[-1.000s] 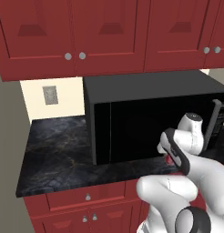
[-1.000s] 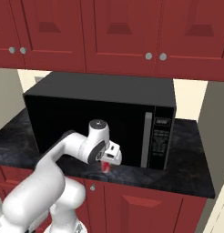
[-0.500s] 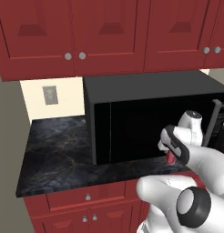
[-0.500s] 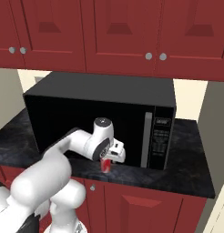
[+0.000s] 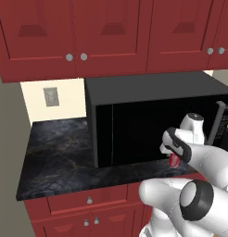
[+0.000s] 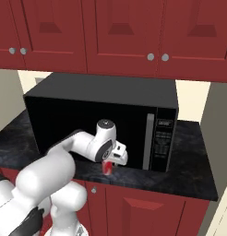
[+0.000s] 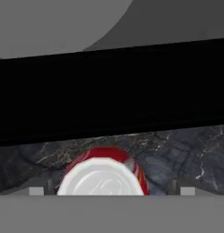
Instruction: Four empty soda cans are scattered around the kitchen. Gather all the cans and cluster them next to the stove for recycling.
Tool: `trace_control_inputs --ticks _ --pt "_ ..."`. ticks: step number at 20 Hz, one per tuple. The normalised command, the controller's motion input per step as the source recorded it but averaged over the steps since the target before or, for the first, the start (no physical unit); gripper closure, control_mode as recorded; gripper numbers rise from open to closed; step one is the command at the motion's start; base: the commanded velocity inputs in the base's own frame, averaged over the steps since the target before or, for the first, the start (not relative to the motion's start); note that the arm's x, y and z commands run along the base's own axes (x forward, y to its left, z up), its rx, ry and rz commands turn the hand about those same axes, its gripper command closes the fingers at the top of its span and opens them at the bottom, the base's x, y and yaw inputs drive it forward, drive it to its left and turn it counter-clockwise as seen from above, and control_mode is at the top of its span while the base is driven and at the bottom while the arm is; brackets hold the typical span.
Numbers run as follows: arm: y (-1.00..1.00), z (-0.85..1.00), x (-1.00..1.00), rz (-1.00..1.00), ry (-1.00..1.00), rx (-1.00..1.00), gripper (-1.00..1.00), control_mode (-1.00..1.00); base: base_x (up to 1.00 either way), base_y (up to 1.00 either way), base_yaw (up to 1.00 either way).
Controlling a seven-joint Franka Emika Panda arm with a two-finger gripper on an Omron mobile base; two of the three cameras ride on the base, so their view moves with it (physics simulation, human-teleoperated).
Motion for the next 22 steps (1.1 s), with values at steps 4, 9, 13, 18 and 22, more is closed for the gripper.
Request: trace_control_inputs --ticks 4,9,13,18,22 --pt "0.00 -0.26 0.14 0.00 0.03 0.00 -1.00 -1.00 0.00 0.00 0.00" --pt "0.00 -0.20 0.12 0.00 0.03 0.00 -1.00 -1.00 0.00 0.00 0.00" --pt "0.00 -0.14 0.01 0.00 0.00 -0.01 1.00 -1.00 0.00 0.00 0.00" --pt "0.01 -0.06 -0.23 0.00 -0.02 0.00 1.00 -1.00 0.00 0.00 0.00" --pt "0.00 0.35 -0.56 0.00 -0.13 0.01 1.00 -1.00 0.00 0.00 0.00"
